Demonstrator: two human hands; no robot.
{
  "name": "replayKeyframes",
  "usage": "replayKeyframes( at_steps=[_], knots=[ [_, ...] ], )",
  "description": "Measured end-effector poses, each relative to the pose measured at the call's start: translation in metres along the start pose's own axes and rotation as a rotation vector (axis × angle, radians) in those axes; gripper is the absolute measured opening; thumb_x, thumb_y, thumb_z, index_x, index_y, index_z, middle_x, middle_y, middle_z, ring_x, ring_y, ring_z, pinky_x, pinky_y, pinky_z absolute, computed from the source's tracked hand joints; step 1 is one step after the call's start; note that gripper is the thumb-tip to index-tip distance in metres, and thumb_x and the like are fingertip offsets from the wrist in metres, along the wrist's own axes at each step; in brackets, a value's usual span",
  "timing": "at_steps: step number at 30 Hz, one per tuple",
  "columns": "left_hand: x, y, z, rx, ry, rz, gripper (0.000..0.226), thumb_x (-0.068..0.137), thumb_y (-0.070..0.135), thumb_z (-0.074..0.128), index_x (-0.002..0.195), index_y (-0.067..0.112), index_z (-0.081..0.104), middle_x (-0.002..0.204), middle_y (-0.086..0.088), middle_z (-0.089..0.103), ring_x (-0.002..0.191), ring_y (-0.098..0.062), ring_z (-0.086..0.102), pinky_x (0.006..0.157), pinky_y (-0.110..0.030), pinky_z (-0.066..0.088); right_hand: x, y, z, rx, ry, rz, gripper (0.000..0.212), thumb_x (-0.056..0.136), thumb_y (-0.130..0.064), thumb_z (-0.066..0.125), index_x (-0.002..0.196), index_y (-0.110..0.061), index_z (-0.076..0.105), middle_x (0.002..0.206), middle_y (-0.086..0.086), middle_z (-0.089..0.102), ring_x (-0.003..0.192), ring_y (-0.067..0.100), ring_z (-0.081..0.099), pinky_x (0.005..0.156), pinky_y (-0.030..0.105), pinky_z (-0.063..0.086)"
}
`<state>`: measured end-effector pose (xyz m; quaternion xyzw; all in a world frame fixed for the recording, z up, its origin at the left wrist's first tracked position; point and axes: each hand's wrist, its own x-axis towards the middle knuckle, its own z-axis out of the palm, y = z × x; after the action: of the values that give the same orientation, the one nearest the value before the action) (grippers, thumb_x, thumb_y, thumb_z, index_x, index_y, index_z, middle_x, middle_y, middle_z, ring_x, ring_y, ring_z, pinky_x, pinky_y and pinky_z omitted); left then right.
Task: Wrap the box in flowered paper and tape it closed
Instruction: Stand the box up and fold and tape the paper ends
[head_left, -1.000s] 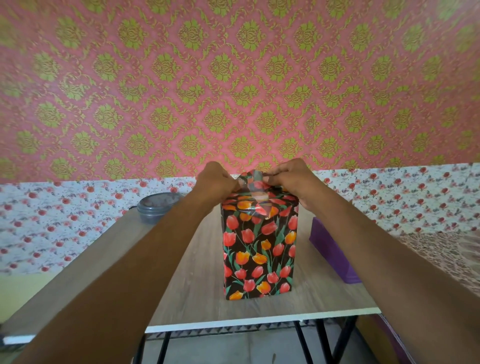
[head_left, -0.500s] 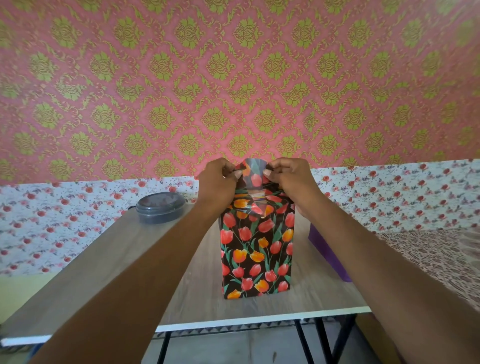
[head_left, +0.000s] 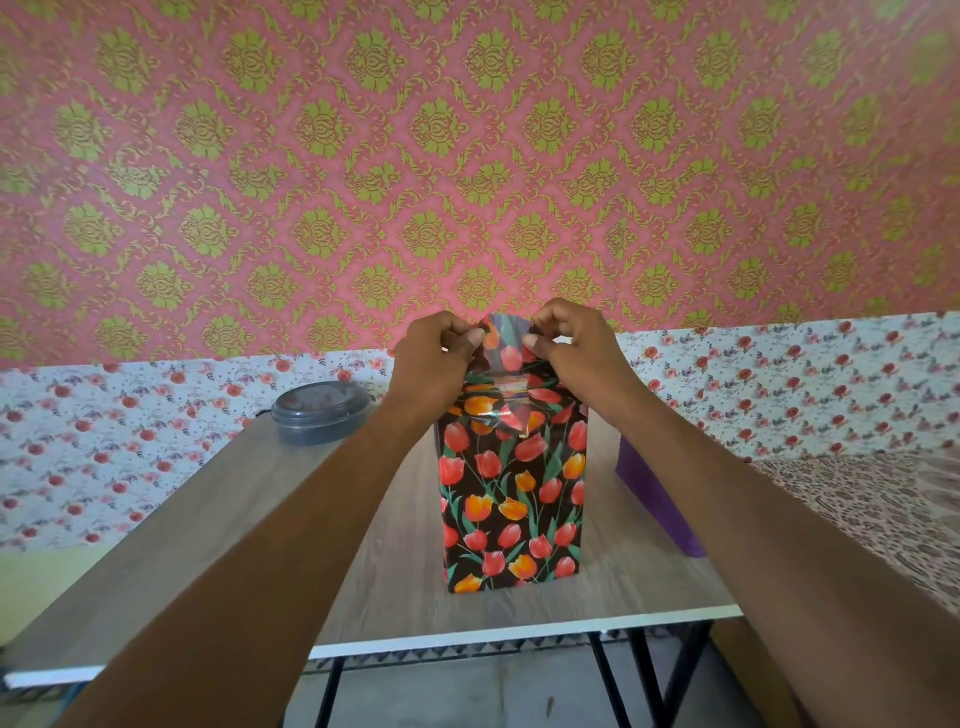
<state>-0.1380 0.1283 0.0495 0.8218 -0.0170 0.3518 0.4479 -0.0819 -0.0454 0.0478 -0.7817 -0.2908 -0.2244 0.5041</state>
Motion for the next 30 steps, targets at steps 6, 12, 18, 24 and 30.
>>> replayKeyframes(
  at_steps=[6, 12, 18, 24, 30],
  knots=[
    [0.005, -0.005, -0.018, 0.052, -0.061, -0.022, 0.005, 0.09, 0.011, 0.074, 0.094, 0.011, 0.072, 0.088, -0.003, 0.07, 0.079, -0.009, 0.063, 0.063, -0.017, 0.043, 0.006, -0.002, -0.008, -0.011, -0.044, 0.013, 0.012, 0.091, -0.012, 0.075, 0.086, -0.013, 0.064, 0.074, 0.006, 0.071, 0.073, 0.015, 0.065, 0.072, 0.025, 0.044],
    [0.0, -0.006, -0.015, 0.105, -0.047, 0.012, 0.008, 0.09, 0.009, 0.072, 0.092, 0.013, 0.066, 0.084, -0.002, 0.069, 0.073, -0.008, 0.062, 0.055, -0.017, 0.041, 0.007, 0.001, -0.011, -0.081, -0.053, -0.063, 0.012, 0.09, -0.005, 0.075, 0.089, -0.008, 0.063, 0.075, 0.001, 0.069, 0.068, -0.003, 0.063, 0.069, 0.021, 0.048],
    [-0.001, -0.007, -0.017, 0.046, -0.064, 0.088, 0.02, 0.092, -0.003, 0.064, 0.09, 0.017, 0.067, 0.072, 0.001, 0.068, 0.065, -0.003, 0.067, 0.055, -0.023, 0.05, 0.01, -0.001, -0.024, -0.08, -0.121, -0.105, 0.017, 0.087, 0.002, 0.074, 0.092, -0.011, 0.063, 0.076, 0.005, 0.071, 0.073, 0.001, 0.069, 0.066, 0.02, 0.051],
    [-0.003, -0.012, -0.014, -0.039, -0.03, 0.062, 0.022, 0.088, -0.006, 0.067, 0.081, 0.015, 0.071, 0.077, 0.005, 0.07, 0.076, -0.008, 0.065, 0.07, -0.027, 0.051, 0.009, 0.002, -0.025, -0.083, -0.125, -0.178, 0.021, 0.084, 0.017, 0.065, 0.086, -0.004, 0.068, 0.084, 0.005, 0.072, 0.083, 0.013, 0.071, 0.07, 0.013, 0.052],
    [-0.006, -0.012, -0.014, -0.041, 0.006, 0.027, 0.025, 0.087, -0.003, 0.07, 0.077, 0.019, 0.075, 0.083, 0.002, 0.074, 0.084, -0.014, 0.07, 0.079, -0.032, 0.06, 0.006, -0.001, -0.025, -0.045, -0.146, -0.132, 0.025, 0.082, 0.018, 0.064, 0.081, -0.003, 0.077, 0.082, 0.002, 0.075, 0.076, 0.005, 0.072, 0.072, 0.016, 0.056]
  ],
)
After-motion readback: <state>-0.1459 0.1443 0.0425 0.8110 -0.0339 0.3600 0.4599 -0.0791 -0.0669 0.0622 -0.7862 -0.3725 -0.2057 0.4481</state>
